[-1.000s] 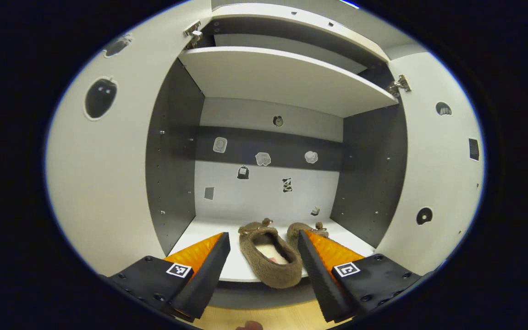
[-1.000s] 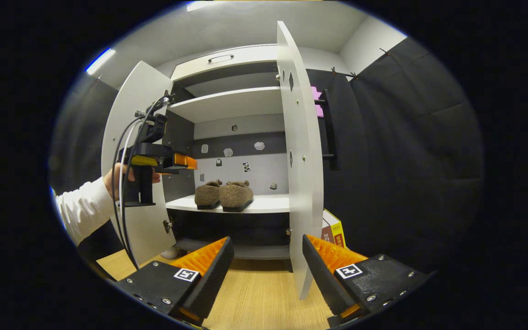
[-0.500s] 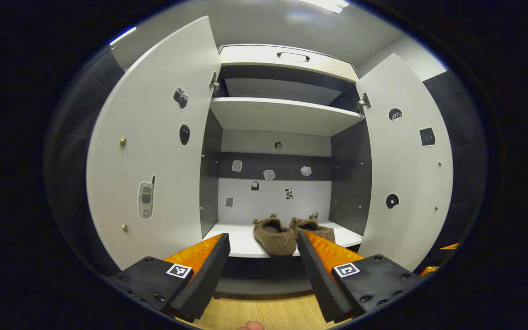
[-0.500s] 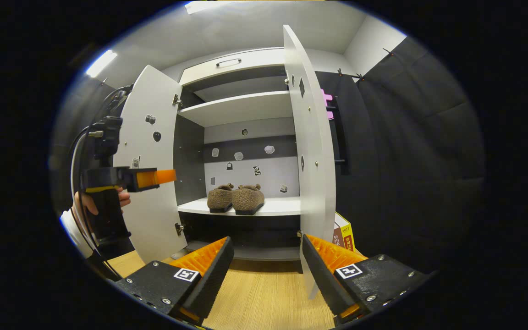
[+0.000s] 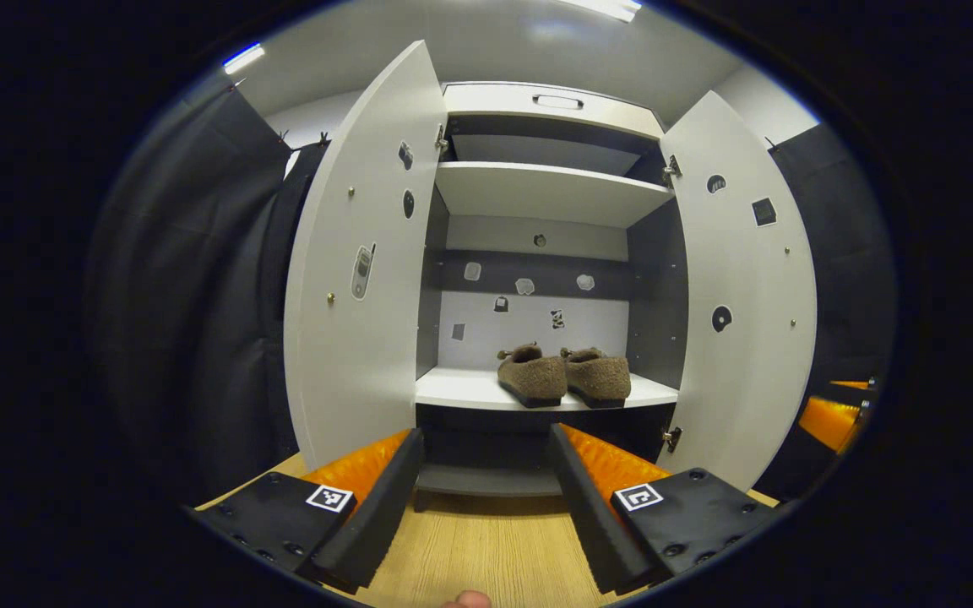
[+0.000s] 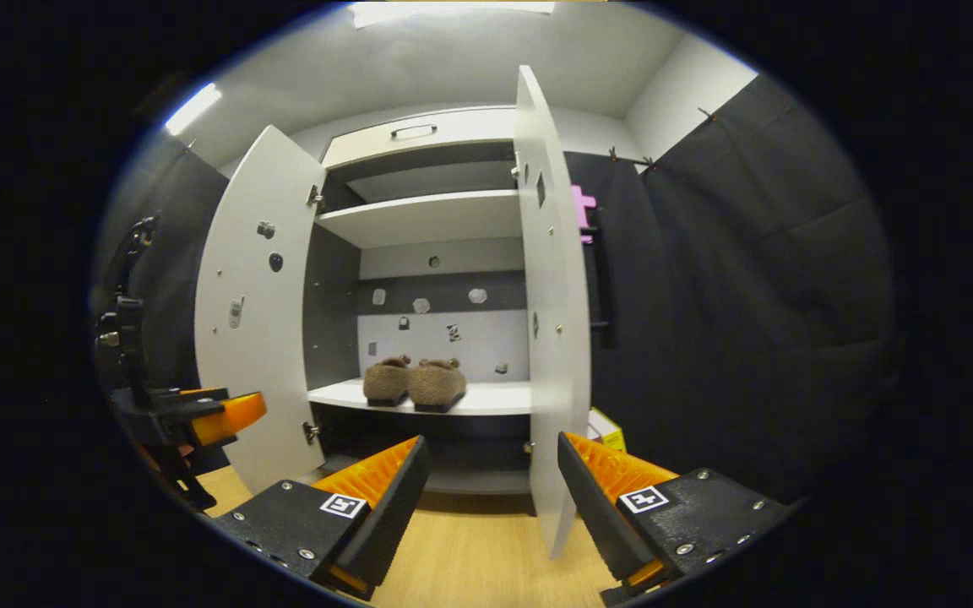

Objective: Grab one shoe with the right hand and put it into the shoe cabinet, grab the other shoe with the left hand and put it into the shoe cabinet; then close the right door with the right hand and the left door with the left hand.

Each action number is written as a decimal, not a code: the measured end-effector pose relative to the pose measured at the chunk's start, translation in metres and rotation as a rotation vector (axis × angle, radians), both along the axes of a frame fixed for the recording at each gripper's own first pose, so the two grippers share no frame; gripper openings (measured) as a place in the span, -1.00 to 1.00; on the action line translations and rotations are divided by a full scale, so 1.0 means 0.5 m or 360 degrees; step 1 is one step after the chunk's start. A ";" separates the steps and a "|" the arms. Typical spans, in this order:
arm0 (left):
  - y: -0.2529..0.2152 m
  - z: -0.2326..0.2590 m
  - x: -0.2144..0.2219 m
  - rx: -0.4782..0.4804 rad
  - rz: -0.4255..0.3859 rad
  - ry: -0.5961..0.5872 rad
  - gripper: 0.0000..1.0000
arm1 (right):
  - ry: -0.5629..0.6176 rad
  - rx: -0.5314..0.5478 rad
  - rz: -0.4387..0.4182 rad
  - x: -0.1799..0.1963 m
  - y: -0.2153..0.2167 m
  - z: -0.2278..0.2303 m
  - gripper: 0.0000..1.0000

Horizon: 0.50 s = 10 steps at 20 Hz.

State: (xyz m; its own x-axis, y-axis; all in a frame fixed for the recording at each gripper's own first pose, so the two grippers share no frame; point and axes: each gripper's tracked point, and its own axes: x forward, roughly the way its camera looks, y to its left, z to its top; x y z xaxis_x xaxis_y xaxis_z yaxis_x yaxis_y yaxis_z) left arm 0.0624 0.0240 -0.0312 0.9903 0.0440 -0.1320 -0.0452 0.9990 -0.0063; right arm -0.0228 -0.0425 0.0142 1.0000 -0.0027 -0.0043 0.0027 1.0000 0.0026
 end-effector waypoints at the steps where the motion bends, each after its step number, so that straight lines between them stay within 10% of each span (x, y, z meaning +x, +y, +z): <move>1: 0.010 -0.008 -0.008 0.0013 0.0027 0.0004 0.93 | -0.0012 -0.0001 -0.0040 0.002 -0.026 0.015 0.87; 10: 0.025 -0.014 -0.055 0.0030 0.0053 -0.0003 0.94 | -0.0145 -0.0099 -0.0394 0.087 -0.292 0.208 0.86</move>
